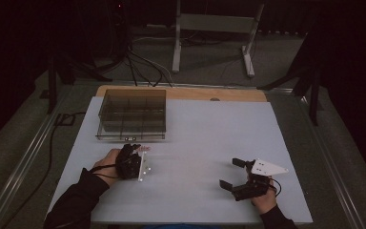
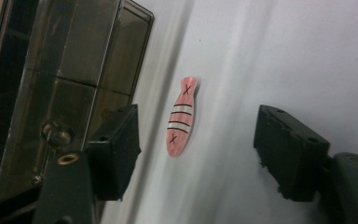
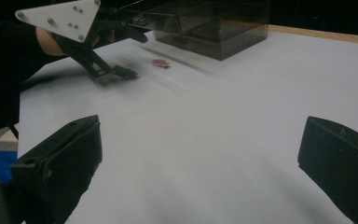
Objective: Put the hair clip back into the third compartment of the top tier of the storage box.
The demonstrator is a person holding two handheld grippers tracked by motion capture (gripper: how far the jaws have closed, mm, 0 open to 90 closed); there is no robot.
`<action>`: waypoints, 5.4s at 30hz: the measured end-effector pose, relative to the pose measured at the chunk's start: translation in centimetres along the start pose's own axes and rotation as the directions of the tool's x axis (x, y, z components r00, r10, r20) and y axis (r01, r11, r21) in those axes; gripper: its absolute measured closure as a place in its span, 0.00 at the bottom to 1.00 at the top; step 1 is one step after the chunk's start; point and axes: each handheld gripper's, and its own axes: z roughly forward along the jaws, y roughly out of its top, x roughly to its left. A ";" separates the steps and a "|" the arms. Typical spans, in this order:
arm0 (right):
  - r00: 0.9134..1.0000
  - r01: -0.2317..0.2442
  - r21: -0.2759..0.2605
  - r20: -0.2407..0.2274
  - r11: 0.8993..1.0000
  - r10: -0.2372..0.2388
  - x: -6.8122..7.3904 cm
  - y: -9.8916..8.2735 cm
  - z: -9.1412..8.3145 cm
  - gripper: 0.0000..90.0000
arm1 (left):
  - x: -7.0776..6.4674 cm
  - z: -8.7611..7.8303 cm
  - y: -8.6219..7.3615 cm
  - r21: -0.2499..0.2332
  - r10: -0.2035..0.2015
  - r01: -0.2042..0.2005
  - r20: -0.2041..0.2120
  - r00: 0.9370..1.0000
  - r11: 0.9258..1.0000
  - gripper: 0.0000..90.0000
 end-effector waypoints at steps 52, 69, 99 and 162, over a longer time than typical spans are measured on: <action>1.000 -0.007 -0.002 0.004 1.000 0.007 0.0 0.0 -0.2 0.00 | 0.0 2.8 0.7 0.158 0.200 -0.182 -0.108 0.974 0.970 1.00; 1.000 -0.009 -0.002 0.006 1.000 0.009 0.0 0.0 -0.2 0.00 | 0.7 0.8 1.3 0.056 0.086 -0.082 -0.064 0.994 0.995 1.00; 1.000 -0.020 -0.002 0.010 1.000 0.020 -0.1 -0.1 -0.2 0.00 | 1.5 -0.9 2.1 -0.094 -0.060 0.067 0.070 0.996 0.993 1.00; 1.000 -0.017 0.012 0.016 1.000 0.017 -0.1 -0.2 0.0 0.00 | 7.5 -3.3 1.4 -0.204 -0.486 0.654 0.520 0.703 0.729 1.00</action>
